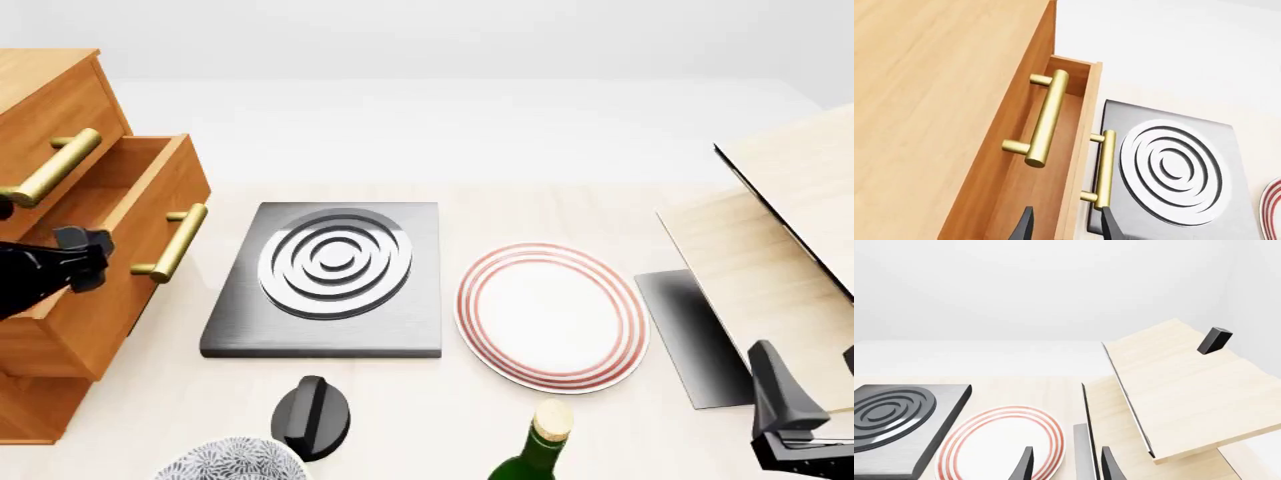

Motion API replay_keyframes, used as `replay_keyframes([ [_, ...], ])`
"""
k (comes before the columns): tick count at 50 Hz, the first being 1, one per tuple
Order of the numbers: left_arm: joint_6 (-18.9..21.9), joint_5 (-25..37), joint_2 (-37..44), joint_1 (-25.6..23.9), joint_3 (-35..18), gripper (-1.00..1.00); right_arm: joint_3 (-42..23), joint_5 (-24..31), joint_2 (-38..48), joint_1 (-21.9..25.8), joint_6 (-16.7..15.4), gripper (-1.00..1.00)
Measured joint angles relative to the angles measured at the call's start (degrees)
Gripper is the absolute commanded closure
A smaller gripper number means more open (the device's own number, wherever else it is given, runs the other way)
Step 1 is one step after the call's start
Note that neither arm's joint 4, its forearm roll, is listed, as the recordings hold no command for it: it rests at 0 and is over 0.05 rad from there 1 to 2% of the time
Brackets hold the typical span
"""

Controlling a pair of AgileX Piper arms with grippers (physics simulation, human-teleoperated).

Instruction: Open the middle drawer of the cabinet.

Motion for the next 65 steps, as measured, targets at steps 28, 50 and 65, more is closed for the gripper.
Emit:
replay_keyframes([
  [28,-3.2,-0.7,1.6,-2.8,1.5,-1.00,0.0,0.1,-0.1,0.0,0.0,-1.00],
  [50,-5.1,-1.9,2.8,-4.5,1.5,-1.00,0.0,0.2,-0.2,0.0,0.0,-1.00],
  [65,-6.1,-1.9,2.5,-6.3,1.7,-1.00,0.0,0.3,-0.3,0.0,0.0,-1.00],
])
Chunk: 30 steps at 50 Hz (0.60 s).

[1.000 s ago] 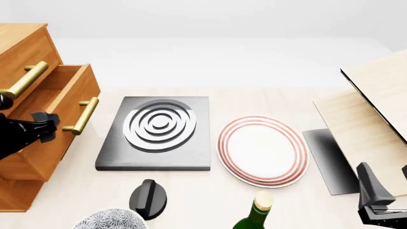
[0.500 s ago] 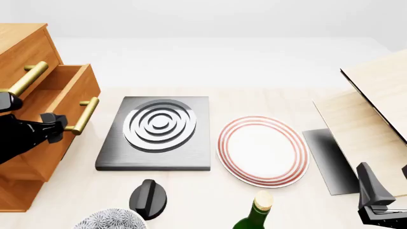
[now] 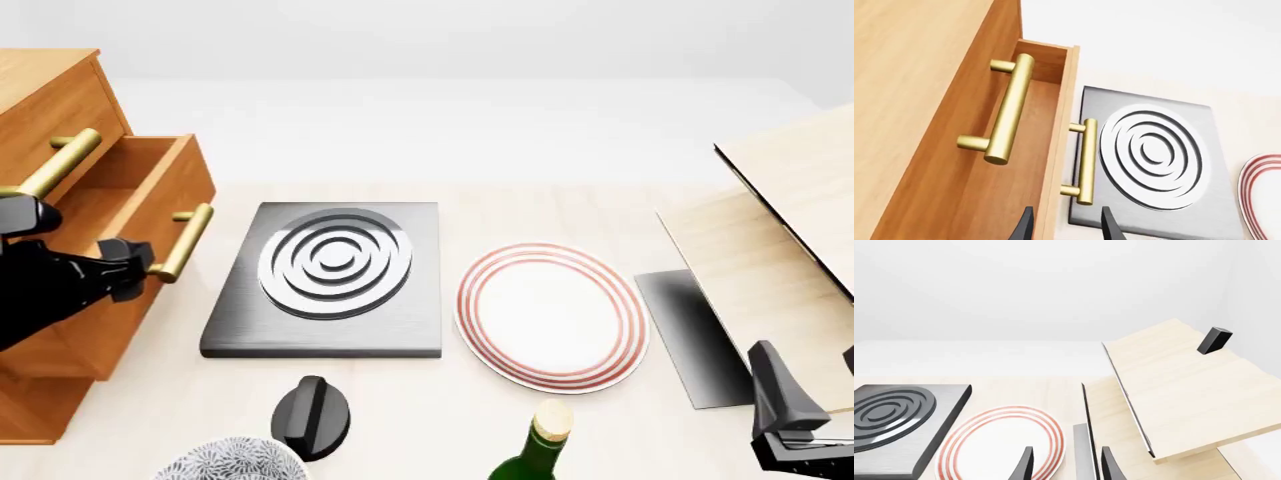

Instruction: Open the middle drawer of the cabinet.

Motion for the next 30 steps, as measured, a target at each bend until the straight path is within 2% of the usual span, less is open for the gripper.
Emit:
replay_keyframes([
  [30,-1.6,-0.5,-0.1,-3.6,0.4,-1.00,0.0,0.1,-0.1,0.0,0.0,-1.00],
])
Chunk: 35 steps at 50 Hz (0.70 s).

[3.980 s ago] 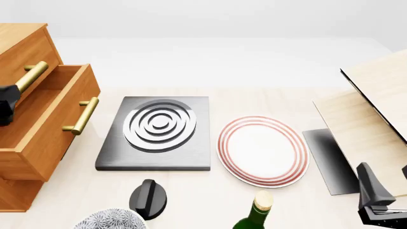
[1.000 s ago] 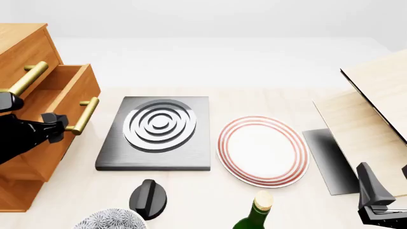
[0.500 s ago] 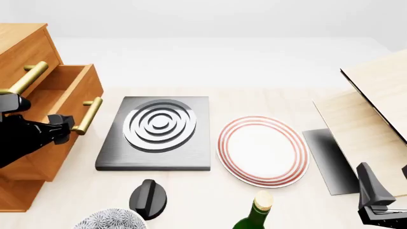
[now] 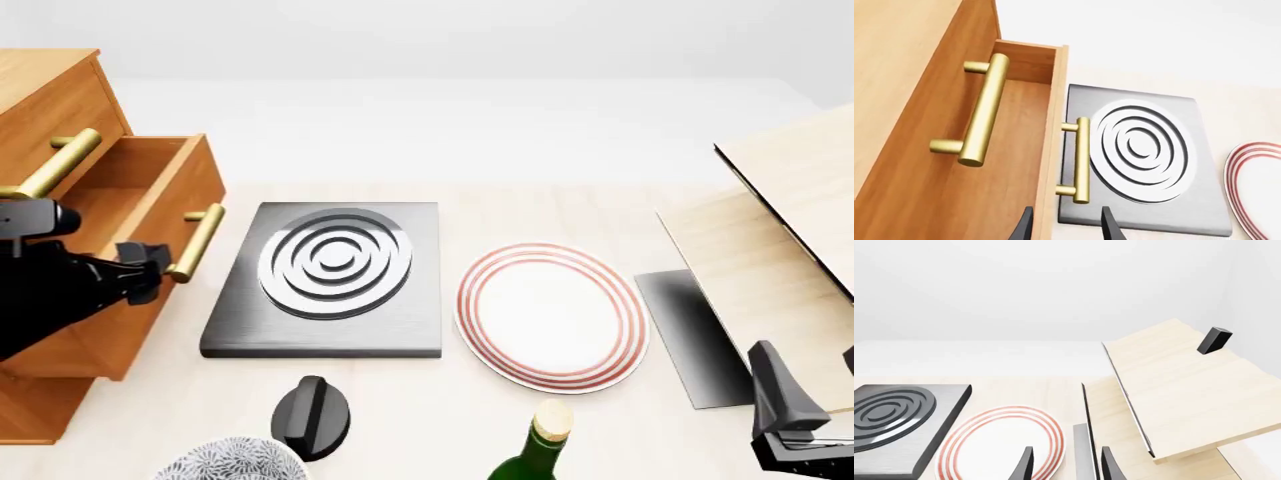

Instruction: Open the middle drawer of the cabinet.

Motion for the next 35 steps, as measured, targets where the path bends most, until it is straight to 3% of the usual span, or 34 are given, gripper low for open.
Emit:
replay_keyframes([
  [35,-1.9,-0.6,2.9,-5.7,-0.9,-1.00,0.0,-0.2,0.2,0.0,0.0,-1.00],
])
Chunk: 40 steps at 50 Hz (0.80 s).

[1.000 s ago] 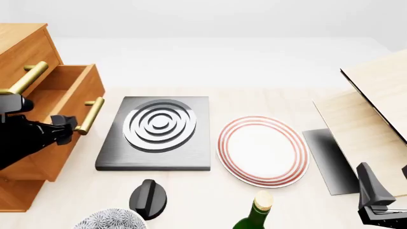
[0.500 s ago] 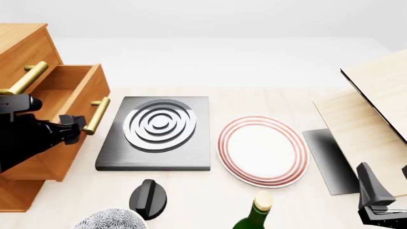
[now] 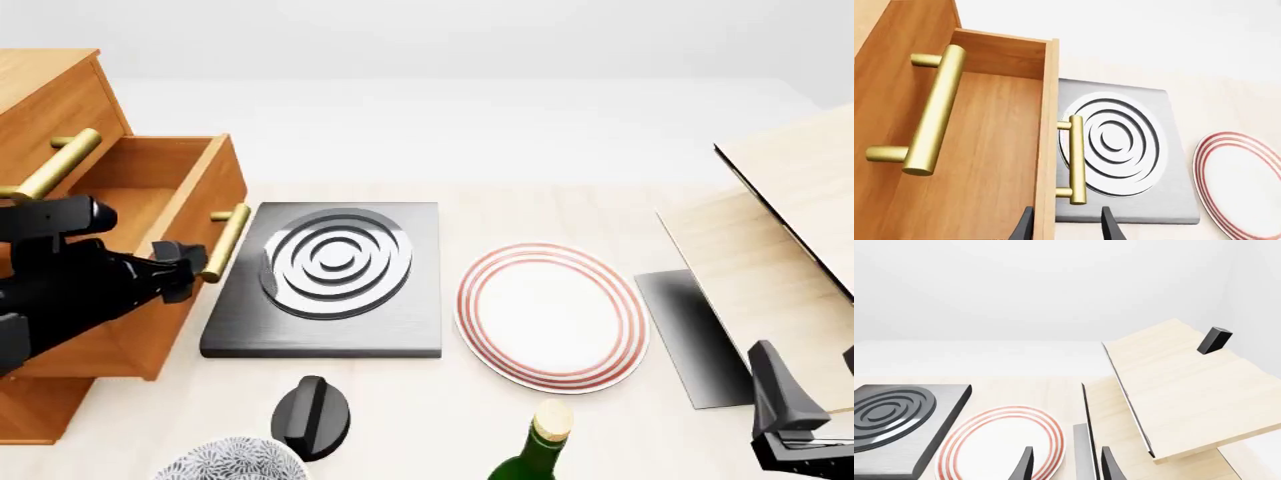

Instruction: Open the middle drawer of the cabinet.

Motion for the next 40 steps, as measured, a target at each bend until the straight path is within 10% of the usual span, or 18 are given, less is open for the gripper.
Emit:
replay_keyframes([
  [40,-0.5,1.5,1.8,-5.0,-1.7,-1.00,0.0,-0.1,0.1,0.0,0.0,-1.00],
])
